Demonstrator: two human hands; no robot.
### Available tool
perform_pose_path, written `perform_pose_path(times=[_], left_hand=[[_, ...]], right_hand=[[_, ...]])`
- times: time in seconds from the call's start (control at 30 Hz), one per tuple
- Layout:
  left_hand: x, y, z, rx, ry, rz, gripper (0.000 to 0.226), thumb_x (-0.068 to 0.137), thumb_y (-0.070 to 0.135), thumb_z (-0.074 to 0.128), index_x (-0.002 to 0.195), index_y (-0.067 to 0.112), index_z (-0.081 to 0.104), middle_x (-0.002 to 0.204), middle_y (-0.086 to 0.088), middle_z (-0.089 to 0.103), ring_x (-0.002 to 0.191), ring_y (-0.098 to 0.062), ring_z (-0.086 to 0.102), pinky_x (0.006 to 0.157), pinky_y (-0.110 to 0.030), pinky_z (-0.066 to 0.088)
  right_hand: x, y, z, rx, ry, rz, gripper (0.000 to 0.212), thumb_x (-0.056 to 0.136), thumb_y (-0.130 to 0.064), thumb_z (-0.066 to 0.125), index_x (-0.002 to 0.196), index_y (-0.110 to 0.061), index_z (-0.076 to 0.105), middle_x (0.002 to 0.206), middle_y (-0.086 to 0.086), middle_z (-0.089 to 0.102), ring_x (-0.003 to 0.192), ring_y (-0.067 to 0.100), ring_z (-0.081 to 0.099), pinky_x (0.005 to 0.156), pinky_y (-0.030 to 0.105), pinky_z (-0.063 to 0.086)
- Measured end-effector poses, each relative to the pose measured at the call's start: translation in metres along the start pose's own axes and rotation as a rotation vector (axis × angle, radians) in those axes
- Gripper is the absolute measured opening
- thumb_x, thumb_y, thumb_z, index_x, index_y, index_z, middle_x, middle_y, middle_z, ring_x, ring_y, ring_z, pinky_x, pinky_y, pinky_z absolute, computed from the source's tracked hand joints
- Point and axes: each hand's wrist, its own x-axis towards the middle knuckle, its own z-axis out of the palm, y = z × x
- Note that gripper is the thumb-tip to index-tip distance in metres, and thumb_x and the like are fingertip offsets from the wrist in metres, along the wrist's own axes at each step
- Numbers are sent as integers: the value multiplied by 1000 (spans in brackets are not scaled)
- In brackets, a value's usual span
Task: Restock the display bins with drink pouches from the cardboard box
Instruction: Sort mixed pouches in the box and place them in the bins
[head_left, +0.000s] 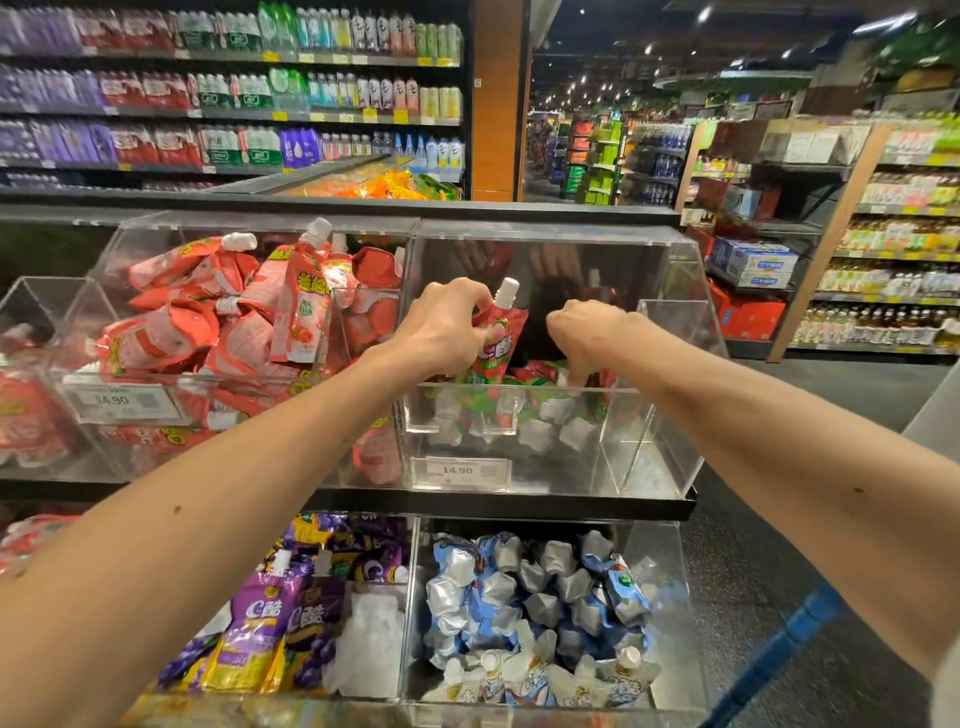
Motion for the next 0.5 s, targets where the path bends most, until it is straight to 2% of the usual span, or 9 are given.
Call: perform_pose_path(times=[0.23,0.3,0.37,0.43,0.5], left_hand=[[-1,5,-3,19,5,20,30,93,34,69,117,16,66,114,-12,67,103,-32,64,91,-48,54],[-1,6,-6,31,-7,21,29,94,34,68,115,15,66,111,-11,68,99,-30,65,89,-47,55],[0,4,-10,47,-30,8,27,94,35,67,111,14,64,105,-10,68,94,-28,66,86,-44,55],[1,0,-17,41,-71,-20,26,94,34,68,109,13,64,102,-7,67,92,-25,64,82,-39,52],[1,-3,-26,-25,-130,-44,21,91,30,72,103,14,67,99,-5,68,91,-23,66,83,-39,53]], right_hand=[[7,2,18,-111,-5,51,30,99,-28,58,124,-11,63,111,7,62,104,29,61,73,37,43],[5,3,14,-107,-27,56,32,97,-32,60,121,-10,62,103,6,57,102,29,59,74,38,43],[3,6,6,-60,12,26,35,90,-40,69,111,-13,63,97,5,53,97,27,54,78,38,44],[-2,6,-3,252,127,-59,44,81,-43,78,113,-14,67,97,2,62,98,23,58,82,34,50],[-11,0,-13,758,69,-168,45,79,-35,82,117,-17,66,104,-4,72,92,14,68,78,29,55]])
